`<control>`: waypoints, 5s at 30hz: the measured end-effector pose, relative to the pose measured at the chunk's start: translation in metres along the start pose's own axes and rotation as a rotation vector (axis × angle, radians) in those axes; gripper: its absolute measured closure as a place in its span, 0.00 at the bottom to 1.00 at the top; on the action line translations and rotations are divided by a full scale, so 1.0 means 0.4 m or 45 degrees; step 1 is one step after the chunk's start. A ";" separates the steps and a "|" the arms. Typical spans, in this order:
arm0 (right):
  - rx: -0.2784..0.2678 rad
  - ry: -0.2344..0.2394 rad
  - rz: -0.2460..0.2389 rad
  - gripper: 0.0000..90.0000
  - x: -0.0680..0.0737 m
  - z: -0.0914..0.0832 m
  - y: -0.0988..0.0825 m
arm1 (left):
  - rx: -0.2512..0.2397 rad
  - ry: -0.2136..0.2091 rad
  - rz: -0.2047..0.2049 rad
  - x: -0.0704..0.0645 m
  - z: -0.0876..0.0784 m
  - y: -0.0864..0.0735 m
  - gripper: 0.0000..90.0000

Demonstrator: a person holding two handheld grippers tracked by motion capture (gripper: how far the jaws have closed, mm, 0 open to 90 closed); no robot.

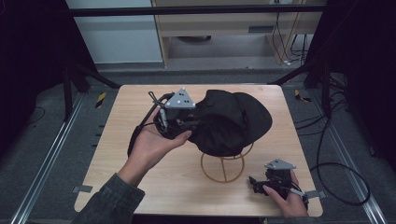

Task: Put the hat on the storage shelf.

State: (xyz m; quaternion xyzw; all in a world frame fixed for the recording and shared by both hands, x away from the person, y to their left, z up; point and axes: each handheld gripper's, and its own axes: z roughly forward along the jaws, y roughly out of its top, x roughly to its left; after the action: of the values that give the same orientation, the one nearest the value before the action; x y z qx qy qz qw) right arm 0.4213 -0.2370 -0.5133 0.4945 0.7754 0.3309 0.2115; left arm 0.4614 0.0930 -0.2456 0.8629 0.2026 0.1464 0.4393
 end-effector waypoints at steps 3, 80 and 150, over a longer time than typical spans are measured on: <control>0.000 0.000 0.000 0.00 0.000 0.000 0.000 | 0.006 -0.006 0.000 -0.002 0.006 -0.002 0.96; -0.004 -0.004 -0.012 0.00 -0.002 0.000 0.000 | 0.008 -0.021 -0.017 -0.005 0.093 -0.005 0.82; -0.004 -0.004 -0.011 0.00 -0.002 0.000 0.000 | -0.067 0.122 -0.041 0.023 -0.016 -0.031 0.51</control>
State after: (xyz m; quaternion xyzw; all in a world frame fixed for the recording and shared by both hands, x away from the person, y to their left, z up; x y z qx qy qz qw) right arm 0.4216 -0.2374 -0.5133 0.4912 0.7768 0.3303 0.2150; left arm 0.4641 0.1084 -0.2512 0.8397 0.2334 0.1858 0.4539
